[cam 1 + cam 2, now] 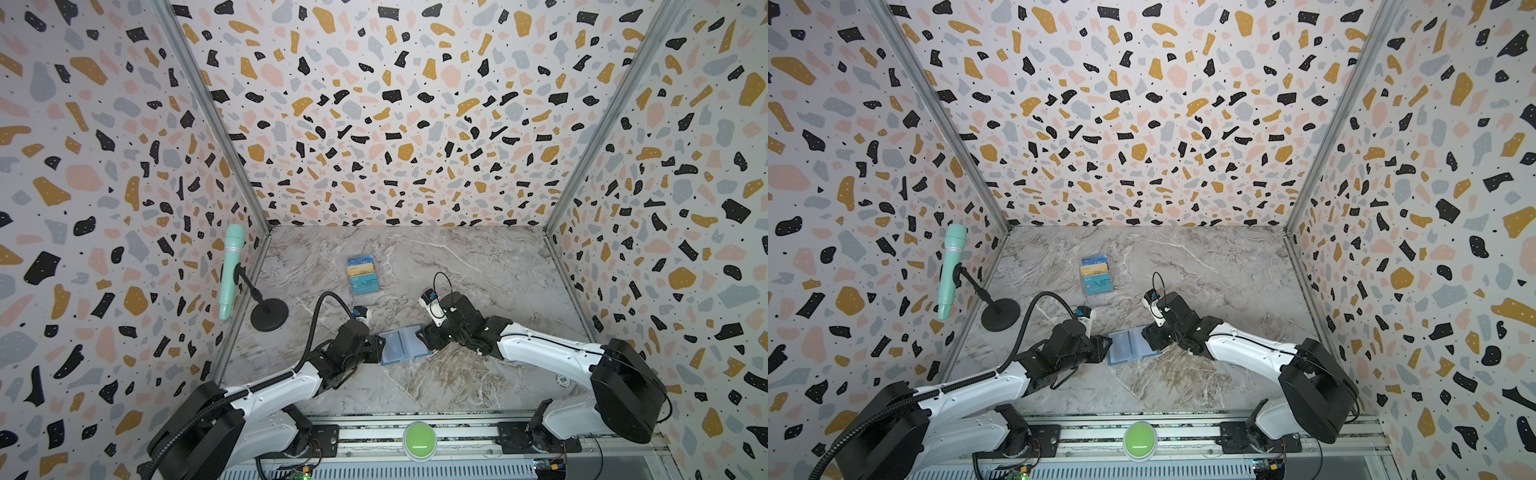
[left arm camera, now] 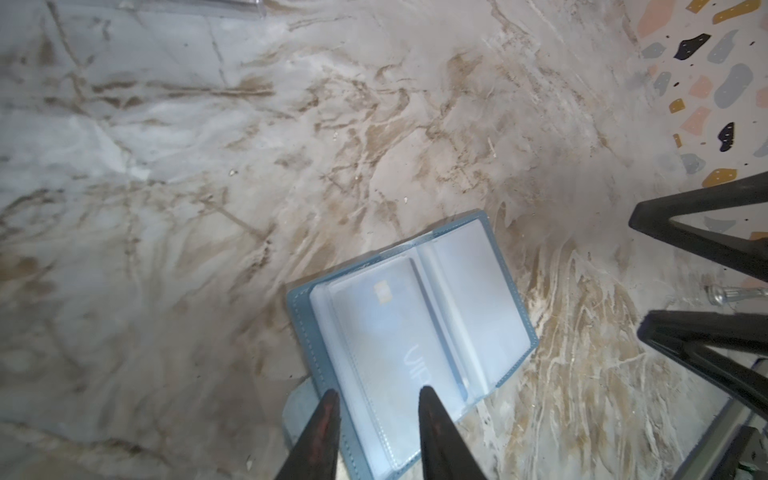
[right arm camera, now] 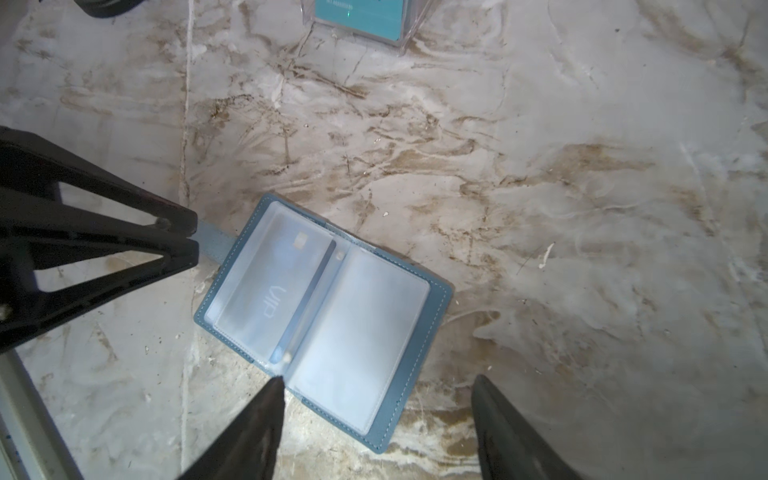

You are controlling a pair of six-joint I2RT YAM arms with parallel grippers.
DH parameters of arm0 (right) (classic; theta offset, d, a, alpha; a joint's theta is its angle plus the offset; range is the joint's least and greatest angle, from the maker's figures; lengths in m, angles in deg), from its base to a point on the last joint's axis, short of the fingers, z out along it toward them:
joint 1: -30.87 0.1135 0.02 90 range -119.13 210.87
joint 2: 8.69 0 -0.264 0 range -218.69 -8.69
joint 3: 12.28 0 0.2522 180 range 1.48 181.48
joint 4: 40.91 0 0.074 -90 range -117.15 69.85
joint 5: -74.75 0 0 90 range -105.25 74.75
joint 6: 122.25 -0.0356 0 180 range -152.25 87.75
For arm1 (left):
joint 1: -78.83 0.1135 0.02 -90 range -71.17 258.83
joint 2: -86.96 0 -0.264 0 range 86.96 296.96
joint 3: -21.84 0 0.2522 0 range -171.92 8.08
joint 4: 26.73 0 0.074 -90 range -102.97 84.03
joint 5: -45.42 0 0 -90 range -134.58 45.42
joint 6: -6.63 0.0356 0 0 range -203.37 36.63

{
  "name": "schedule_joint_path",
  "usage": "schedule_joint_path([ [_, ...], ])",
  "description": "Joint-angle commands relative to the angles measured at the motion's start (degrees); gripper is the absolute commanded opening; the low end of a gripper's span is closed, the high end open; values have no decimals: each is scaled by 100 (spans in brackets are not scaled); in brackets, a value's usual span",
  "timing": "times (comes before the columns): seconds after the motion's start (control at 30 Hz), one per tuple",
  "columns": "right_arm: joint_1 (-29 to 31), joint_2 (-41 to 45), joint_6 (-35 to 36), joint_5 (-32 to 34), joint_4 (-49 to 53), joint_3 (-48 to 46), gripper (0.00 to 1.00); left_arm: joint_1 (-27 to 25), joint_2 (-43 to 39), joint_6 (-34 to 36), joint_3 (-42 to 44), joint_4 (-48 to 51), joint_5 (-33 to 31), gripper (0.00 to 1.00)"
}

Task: Take the credit cards out of the card holder

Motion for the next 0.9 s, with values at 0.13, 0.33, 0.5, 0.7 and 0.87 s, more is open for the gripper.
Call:
schedule_joint_path([
  [0.13, 367, -465, 42, 288, 196, 630, 72, -35, -109, -107, 264, 31, -416, 34],
  [0.33, 626, -900, -38, 419, 275, 915, 73, -35, -24, -189, 451, -167, -412, 32],
  [0.5, 838, -1310, -15, 556, 447, 1228, 74, -28, 6, -205, 597, -214, -563, 30],
  [0.7, 1072, -1777, 45, 673, 649, 1618, 74, -35, 14, -261, 774, -425, -614, 29],
  [0.87, 1165, -2030, 43, 637, 717, 1804, 74, -35, 80, -259, 825, -520, -632, 29],
])
